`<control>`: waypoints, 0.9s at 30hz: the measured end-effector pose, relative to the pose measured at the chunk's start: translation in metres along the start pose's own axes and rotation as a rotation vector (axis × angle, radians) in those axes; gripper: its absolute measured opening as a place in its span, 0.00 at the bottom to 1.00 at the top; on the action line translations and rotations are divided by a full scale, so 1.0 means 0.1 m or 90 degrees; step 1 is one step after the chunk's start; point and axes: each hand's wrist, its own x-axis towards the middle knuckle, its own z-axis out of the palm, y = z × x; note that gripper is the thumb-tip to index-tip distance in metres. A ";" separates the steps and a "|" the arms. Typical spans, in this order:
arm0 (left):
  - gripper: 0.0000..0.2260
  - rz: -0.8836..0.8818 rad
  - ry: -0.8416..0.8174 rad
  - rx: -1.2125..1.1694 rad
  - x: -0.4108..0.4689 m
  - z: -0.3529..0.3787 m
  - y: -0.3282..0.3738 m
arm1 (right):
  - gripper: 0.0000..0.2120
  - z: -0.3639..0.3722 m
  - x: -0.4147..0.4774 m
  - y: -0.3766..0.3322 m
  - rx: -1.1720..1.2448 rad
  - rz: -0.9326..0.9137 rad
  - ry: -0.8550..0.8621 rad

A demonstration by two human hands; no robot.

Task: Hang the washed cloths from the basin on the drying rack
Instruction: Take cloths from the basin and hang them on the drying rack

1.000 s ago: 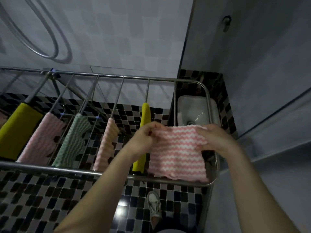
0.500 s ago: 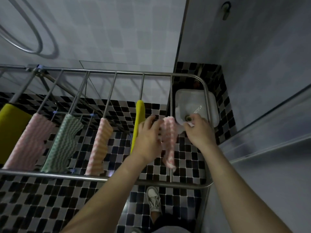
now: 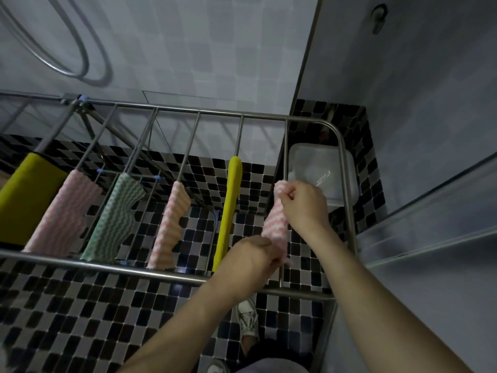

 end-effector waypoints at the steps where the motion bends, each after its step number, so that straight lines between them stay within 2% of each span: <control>1: 0.07 0.039 -0.008 0.053 -0.03 0.04 -0.03 | 0.07 -0.01 0.00 -0.02 0.002 -0.019 0.009; 4: 0.11 0.064 -0.061 0.114 -0.12 0.07 -0.04 | 0.07 0.01 -0.01 -0.03 0.003 -0.047 -0.010; 7: 0.10 -0.040 -0.089 0.012 -0.11 0.04 -0.02 | 0.09 0.02 -0.03 0.02 0.028 -0.005 -0.030; 13: 0.07 -0.265 -0.011 -0.119 0.06 0.11 0.17 | 0.08 0.01 -0.02 0.09 0.074 0.089 -0.136; 20: 0.07 -0.302 -0.048 -0.122 0.01 0.18 0.22 | 0.09 0.01 -0.06 0.04 0.055 0.071 -0.133; 24: 0.15 -0.319 -0.006 -0.149 0.01 0.21 0.22 | 0.11 0.01 -0.09 0.00 0.024 0.051 -0.142; 27: 0.26 -0.304 -0.041 -0.154 0.03 0.22 0.21 | 0.13 -0.01 -0.08 -0.02 -0.004 0.051 -0.161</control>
